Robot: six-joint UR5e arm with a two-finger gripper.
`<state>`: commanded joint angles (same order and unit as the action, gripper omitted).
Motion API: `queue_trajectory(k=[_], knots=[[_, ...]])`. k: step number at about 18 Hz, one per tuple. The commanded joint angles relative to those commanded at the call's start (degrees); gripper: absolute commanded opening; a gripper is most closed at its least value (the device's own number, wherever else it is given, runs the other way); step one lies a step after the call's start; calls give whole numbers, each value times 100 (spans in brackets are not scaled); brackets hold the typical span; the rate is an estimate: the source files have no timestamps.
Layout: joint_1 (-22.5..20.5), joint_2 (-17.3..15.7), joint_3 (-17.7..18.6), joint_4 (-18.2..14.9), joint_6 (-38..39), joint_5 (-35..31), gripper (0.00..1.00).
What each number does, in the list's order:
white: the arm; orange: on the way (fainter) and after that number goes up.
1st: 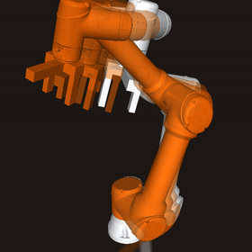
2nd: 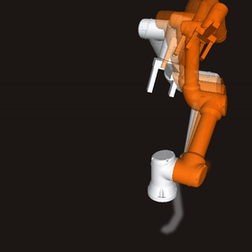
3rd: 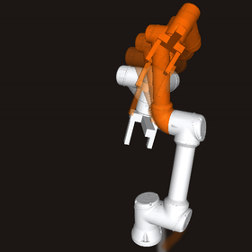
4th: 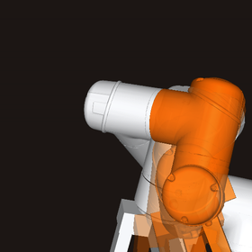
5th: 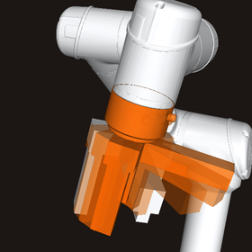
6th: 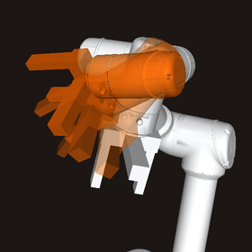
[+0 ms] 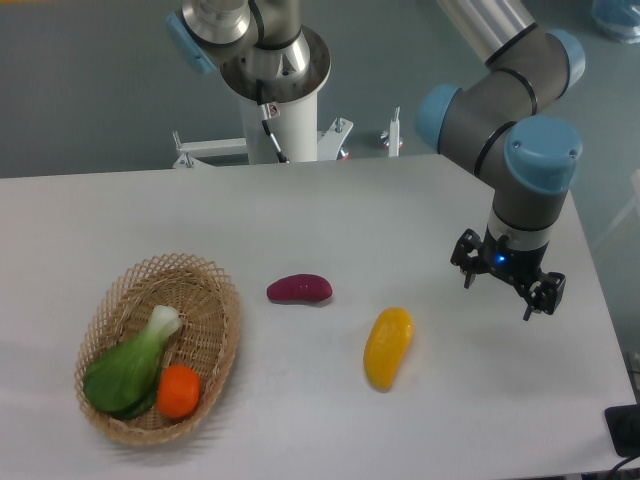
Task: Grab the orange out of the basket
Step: 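Move the gripper over the wicker basket above the orange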
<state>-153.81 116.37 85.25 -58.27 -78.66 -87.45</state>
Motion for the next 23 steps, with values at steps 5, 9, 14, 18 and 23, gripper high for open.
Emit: queue_trajectory(k=[5,9,14,18,23], knots=[[61,-9,0,-17,52,0,100],[272,-18,-9,-26,385,-9,100],[562,-9,-53,-62,1246,9,100],[930,35,-97,-53,2186,26,100],[1616,219,-254,-26,3417,97,100]])
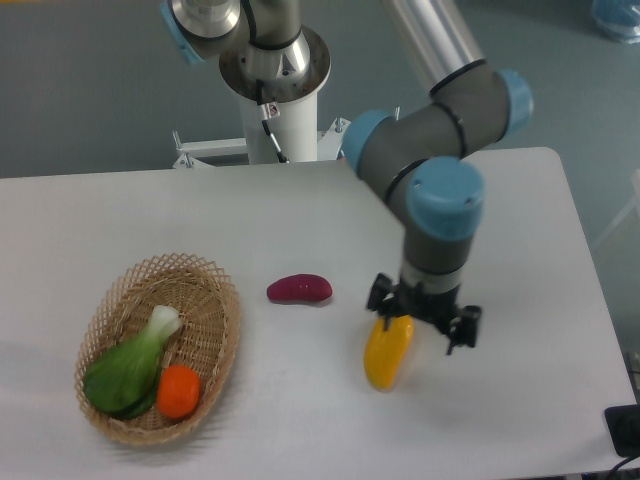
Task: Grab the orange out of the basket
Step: 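Move the gripper over the wicker basket above the orange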
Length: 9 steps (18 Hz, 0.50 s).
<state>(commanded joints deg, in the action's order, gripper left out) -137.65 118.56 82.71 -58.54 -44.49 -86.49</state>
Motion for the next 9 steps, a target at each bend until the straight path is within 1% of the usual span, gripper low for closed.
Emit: queue_trajectory(k=[3,6,9], knots=[[378,35,-9,0,388,0,100],[616,-26,8,9,809,0,100],[853,0,34,9,1275,0,100]])
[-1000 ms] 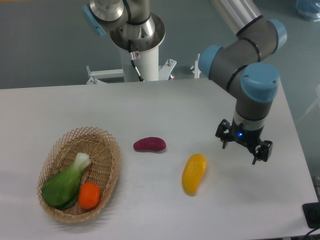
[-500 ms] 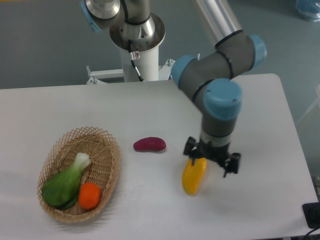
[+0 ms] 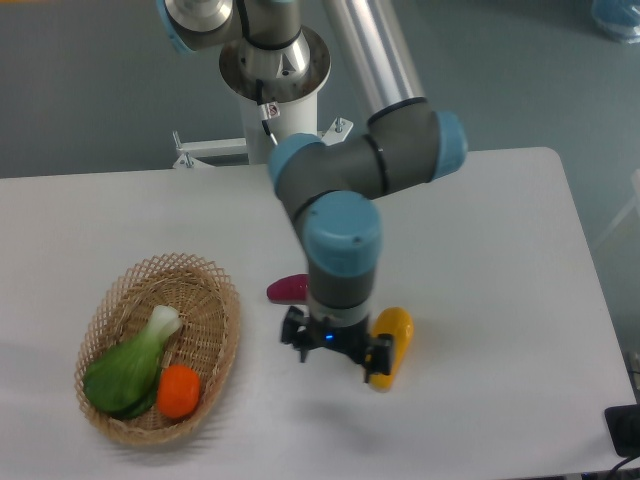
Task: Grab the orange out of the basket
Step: 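Move the gripper over the wicker basket above the orange, then lower the gripper onto the orange and close on it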
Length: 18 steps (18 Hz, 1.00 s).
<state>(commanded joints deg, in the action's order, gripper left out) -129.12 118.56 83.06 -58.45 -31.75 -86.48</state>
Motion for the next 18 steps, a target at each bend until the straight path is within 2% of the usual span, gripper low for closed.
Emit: queue_trajectory(k=[6,12,18], knots=[[483,97,202,9,325,614,100],[923,290,202,123,985,624,100],[1099,395,202,211,1294,607,100]])
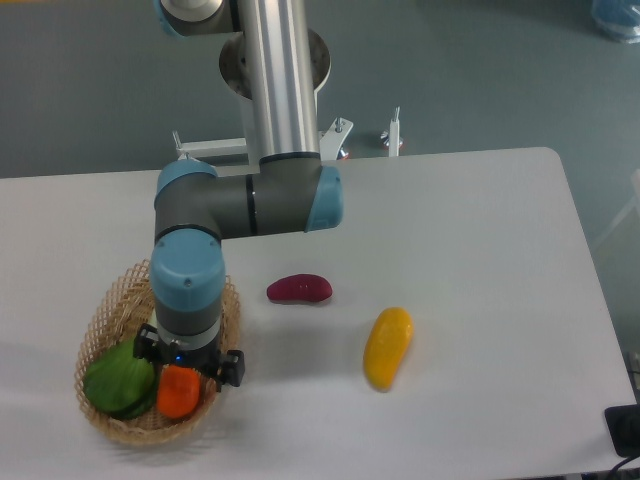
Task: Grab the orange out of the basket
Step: 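Lower the gripper onto the orange and close on it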
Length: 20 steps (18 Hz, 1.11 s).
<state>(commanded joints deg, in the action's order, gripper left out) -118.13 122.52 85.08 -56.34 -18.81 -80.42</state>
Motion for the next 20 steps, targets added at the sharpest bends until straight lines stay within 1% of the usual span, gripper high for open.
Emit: queue_trajectory(k=[7,12,14,15,16,17,19,20], knots=[[61,88,9,9,158,-26,100],[114,176,18,272,430,-44,100],[123,202,18,290,439,-44,100],[123,220,18,290,439,-44,98],[123,237,18,290,439,-44,93],[132,238,18,290,439,-44,87],[132,238,18,290,457,-44,69],[123,238,18,290,518,-44,63]])
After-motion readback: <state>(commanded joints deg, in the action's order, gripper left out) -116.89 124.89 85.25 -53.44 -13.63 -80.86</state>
